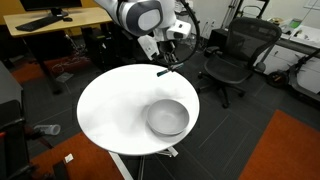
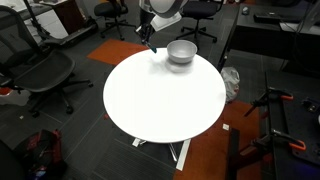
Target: Pick the pen on the table and put it in the bowl
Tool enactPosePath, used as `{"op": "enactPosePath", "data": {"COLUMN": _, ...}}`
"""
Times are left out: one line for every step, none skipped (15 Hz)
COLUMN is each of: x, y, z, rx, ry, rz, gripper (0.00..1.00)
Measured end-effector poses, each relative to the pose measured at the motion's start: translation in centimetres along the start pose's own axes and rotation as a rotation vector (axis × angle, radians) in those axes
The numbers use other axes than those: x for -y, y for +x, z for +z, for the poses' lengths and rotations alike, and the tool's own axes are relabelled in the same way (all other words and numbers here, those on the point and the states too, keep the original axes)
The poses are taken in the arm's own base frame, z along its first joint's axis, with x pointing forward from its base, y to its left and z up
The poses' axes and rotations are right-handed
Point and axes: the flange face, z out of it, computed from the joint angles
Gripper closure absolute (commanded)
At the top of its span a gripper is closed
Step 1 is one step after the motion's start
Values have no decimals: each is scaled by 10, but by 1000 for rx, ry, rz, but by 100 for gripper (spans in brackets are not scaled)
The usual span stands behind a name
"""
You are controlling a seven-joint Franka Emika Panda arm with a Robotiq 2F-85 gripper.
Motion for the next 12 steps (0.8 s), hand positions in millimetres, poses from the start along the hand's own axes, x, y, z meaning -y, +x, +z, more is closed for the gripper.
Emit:
{"op": "enactPosePath", "data": {"x": -7, "y": -3, "z": -9, "rx": -9, "ry": -6, "rz": 15, "gripper": 95}}
{"op": "enactPosePath", "data": {"x": -14, "y": -7, "z": -18, "rx": -19, "ry": -11, "rz": 32, "gripper": 95}}
{"op": "enactPosePath", "data": {"x": -23, "y": -12, "z": -27, "rx": -27, "ry": -17, "rz": 52, "gripper": 95}}
{"op": "enactPosePath", "data": {"x": -31, "y": -17, "z": -35, "rx": -32, "ry": -23, "rz": 72, "gripper": 95}}
{"op": "enactPosePath", "data": {"x": -42, "y": -24, "z": -43, "rx": -38, "ry": -29, "rz": 99, "gripper": 95}}
{"op": "enactPosePath", "data": {"x": -51, "y": -30, "z": -50, "rx": -41, "ry": -35, "rz": 125, "gripper": 95}}
{"op": "enactPosePath", "data": {"x": -61, "y": -37, "z": -57, "rx": -41, "ry": -42, "rz": 151, "gripper": 95}}
{"op": "enactPosePath", "data": {"x": -72, "y": -43, "z": -62, "rx": -40, "ry": -49, "rz": 179, "gripper": 95}}
{"op": "enactPosePath", "data": {"x": -82, "y": -50, "z": -66, "rx": -37, "ry": -57, "rz": 206, "gripper": 95}}
{"op": "enactPosePath", "data": {"x": -92, "y": -56, "z": -68, "rx": -32, "ry": -65, "rz": 235, "gripper": 95}}
{"op": "enactPosePath", "data": {"x": -102, "y": -61, "z": -70, "rx": -27, "ry": -74, "rz": 263, "gripper": 95}}
{"op": "enactPosePath", "data": {"x": -110, "y": -65, "z": -70, "rx": -21, "ry": -81, "rz": 286, "gripper": 95}}
